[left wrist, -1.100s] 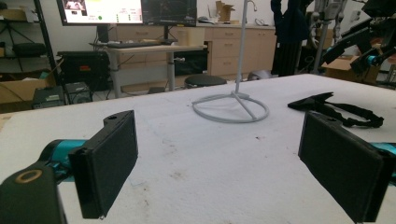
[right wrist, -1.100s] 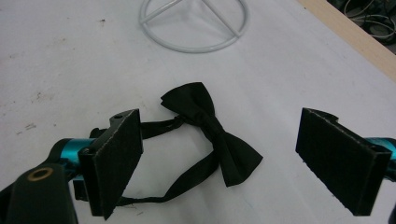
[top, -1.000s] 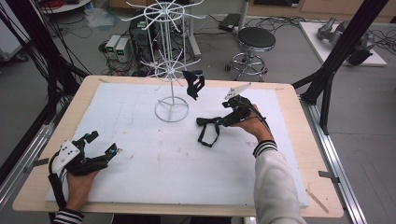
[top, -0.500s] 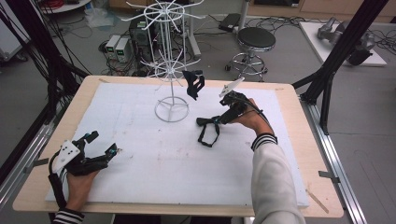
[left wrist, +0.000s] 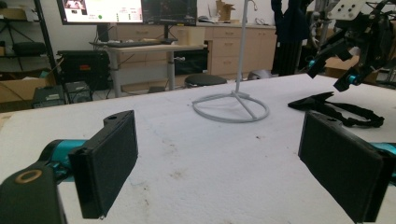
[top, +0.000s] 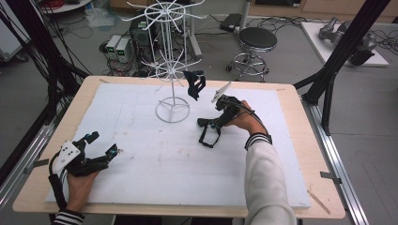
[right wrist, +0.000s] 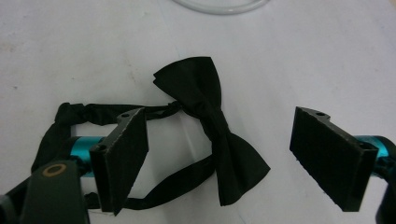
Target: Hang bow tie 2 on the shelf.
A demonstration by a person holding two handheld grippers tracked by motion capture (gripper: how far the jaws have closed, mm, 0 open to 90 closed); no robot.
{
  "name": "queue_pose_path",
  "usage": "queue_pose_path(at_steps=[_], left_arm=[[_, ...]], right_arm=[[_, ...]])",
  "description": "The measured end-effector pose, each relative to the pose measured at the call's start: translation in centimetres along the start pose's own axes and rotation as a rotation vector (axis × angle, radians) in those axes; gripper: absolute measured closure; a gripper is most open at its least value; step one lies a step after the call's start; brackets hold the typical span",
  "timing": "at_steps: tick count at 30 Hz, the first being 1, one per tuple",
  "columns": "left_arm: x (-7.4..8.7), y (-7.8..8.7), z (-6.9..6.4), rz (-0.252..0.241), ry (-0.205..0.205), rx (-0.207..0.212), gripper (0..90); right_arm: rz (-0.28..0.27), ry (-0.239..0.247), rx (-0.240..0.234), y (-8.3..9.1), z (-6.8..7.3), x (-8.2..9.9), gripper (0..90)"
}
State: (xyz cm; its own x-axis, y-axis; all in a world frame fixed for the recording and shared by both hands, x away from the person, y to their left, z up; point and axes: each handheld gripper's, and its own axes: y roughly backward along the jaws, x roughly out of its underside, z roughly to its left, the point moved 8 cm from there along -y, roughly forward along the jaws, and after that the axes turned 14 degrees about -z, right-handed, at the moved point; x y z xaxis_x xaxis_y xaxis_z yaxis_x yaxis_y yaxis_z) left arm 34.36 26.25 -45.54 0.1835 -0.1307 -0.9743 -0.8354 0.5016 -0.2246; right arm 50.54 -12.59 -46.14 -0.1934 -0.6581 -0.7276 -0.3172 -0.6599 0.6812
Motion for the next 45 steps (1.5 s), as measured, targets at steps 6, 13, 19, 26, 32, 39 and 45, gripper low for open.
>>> queue_pose_path(at_steps=[6, 13, 19, 26, 32, 39, 45], left_arm=[[0.0, 0.0, 0.0, 0.000, -0.001, 0.000, 12.3], [0.0, 0.0, 0.0, 0.001, 0.000, 0.001, 12.3], [0.0, 0.0, 0.0, 0.001, 0.001, 0.000, 12.3], [0.0, 0.0, 0.0, 0.001, 0.003, 0.000, 12.3], [0.0, 0.0, 0.0, 0.001, 0.003, 0.000, 12.3], [0.0, 0.0, 0.0, 0.000, 0.003, 0.000, 12.3], [0.0, 0.0, 0.0, 0.001, 0.001, 0.000, 12.3]], right_arm=[[0.051, 0.026, -0.011, -1.2, 0.2, 0.5, 25.9], [0.077, 0.058, -0.013, -1.8, 0.2, 0.7, 35.1], [0.102, 0.065, -0.012, -2.0, 0.3, 1.0, 39.8], [0.123, 0.081, -0.001, -2.2, 0.2, 1.2, 49.5], [0.150, 0.099, 0.008, -2.4, 0.3, 1.3, 65.8], [0.163, 0.103, -0.013, -2.3, 0.5, 1.3, 76.6], [0.154, 0.108, -0.023, -2.0, 0.8, 1.0, 76.8]])
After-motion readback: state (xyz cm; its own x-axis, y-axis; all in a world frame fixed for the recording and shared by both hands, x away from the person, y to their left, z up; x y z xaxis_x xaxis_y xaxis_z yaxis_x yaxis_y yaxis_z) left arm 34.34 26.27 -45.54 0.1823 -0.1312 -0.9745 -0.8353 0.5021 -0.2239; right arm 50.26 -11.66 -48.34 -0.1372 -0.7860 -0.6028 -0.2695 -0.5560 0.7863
